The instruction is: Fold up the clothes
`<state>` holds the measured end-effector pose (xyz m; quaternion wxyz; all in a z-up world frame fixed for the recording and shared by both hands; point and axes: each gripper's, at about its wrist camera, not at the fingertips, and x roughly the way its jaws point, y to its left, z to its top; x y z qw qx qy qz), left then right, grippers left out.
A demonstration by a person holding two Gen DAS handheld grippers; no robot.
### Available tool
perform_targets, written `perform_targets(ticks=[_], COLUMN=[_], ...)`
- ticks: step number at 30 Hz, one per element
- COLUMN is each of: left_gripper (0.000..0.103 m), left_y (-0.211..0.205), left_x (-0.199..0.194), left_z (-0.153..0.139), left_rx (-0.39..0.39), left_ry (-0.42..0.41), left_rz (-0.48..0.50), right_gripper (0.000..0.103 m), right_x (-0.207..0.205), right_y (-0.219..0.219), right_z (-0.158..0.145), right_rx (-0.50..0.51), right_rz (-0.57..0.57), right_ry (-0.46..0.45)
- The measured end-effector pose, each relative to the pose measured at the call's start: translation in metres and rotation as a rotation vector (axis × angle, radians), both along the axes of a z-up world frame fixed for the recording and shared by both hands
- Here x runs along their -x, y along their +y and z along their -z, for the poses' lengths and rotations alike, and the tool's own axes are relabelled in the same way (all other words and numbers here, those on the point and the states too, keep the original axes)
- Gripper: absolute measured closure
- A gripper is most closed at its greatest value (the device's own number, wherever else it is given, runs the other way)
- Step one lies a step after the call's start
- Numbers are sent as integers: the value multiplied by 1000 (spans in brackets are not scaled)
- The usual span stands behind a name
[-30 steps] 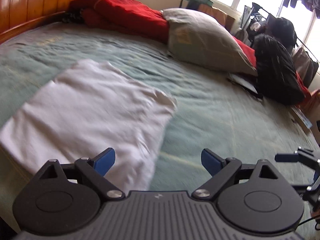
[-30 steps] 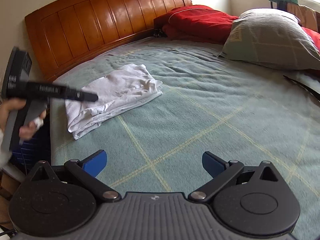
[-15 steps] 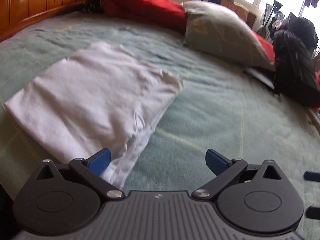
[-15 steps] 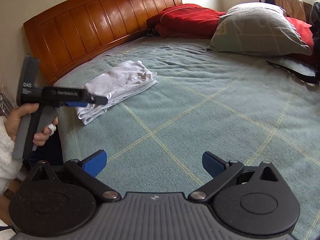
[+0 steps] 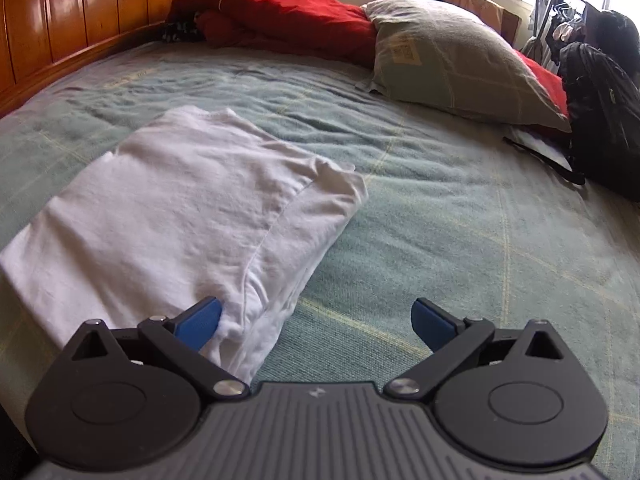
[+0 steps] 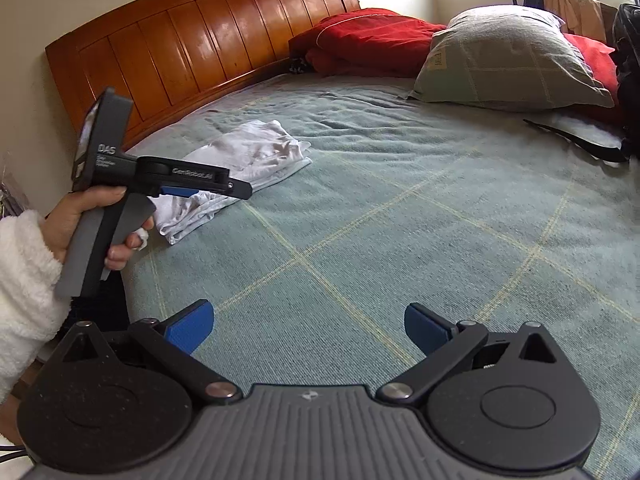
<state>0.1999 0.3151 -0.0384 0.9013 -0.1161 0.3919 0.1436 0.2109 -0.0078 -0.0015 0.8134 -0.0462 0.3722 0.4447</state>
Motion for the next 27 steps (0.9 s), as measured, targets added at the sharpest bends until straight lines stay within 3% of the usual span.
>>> perform_targets(ticks=[4, 13, 27], left_gripper=[2, 1, 1], left_y=[-5, -27, -52], left_x=[2, 47, 151], left_z=[6, -20, -58], left_rx=[-19, -97, -190], left_ry=[19, -22, -124], left_rz=[-7, -13, -175], right_gripper=[0, 0, 0], right_x=[-1, 8, 55], right_y=[1, 16, 64], right_z=[4, 2, -14], right_rx=[13, 9, 36], right_rz=[5, -24, -137], right_ry=[17, 54, 34])
